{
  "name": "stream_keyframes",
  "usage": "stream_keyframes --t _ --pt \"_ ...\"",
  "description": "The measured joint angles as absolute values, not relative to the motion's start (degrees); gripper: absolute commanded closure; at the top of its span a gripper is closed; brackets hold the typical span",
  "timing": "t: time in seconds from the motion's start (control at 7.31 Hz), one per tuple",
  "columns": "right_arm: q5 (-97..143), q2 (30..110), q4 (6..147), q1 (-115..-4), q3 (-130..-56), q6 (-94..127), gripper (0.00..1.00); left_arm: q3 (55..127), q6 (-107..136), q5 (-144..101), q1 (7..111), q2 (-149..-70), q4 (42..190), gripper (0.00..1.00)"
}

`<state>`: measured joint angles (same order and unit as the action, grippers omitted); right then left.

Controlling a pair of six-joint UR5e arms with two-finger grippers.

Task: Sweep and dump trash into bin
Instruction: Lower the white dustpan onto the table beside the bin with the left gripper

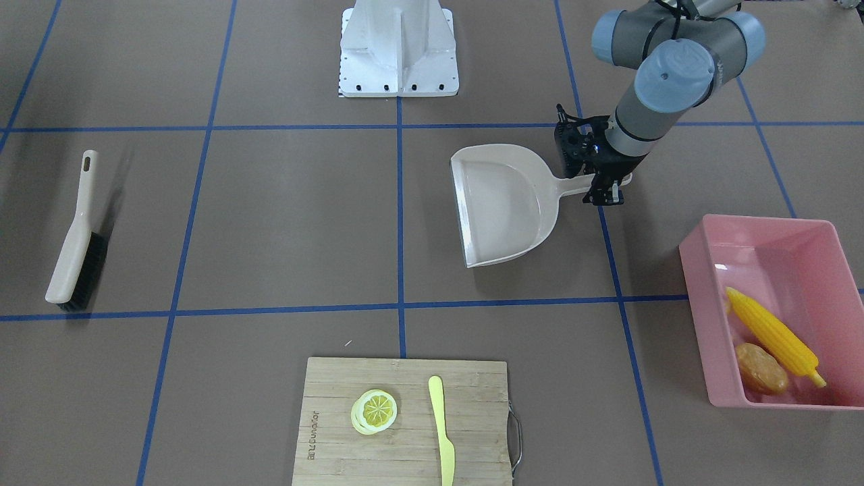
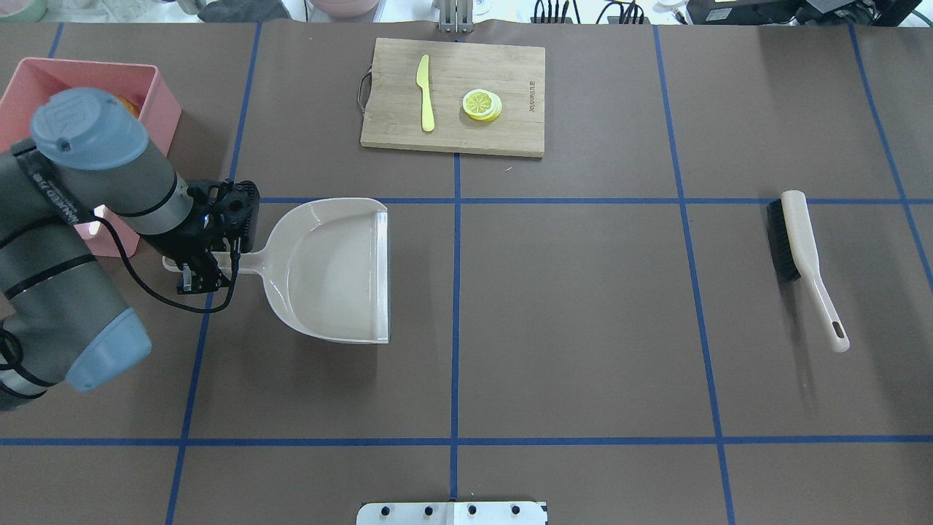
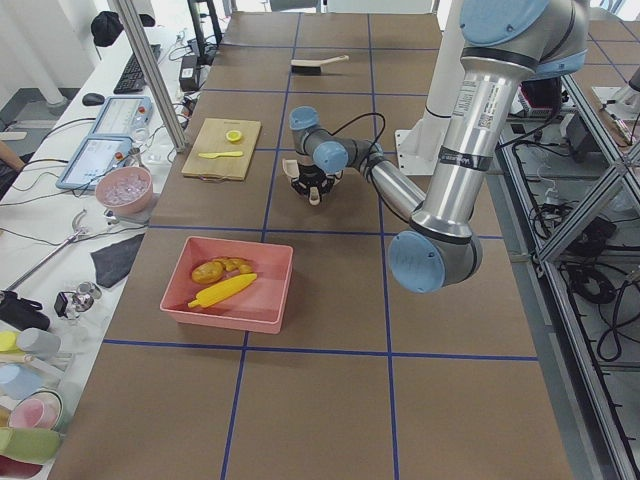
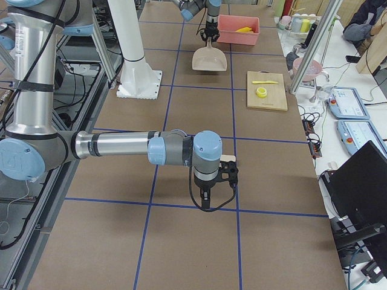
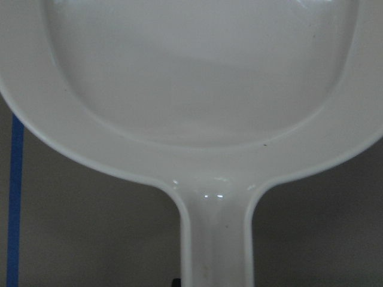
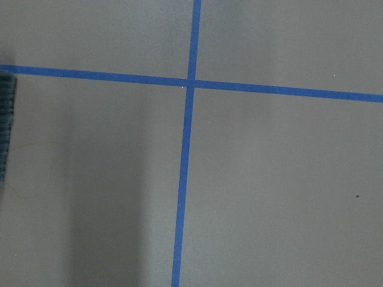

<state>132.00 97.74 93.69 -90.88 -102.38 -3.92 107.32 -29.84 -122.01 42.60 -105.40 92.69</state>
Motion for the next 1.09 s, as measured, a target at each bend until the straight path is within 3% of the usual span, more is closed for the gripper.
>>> stream_keyframes --t 1.09 --pt "132.0 97.8 93.7 -90.9 -102.4 -4.1 0.0 107.2 -28.7 -121.9 39.8 -99.8 100.3 1.0"
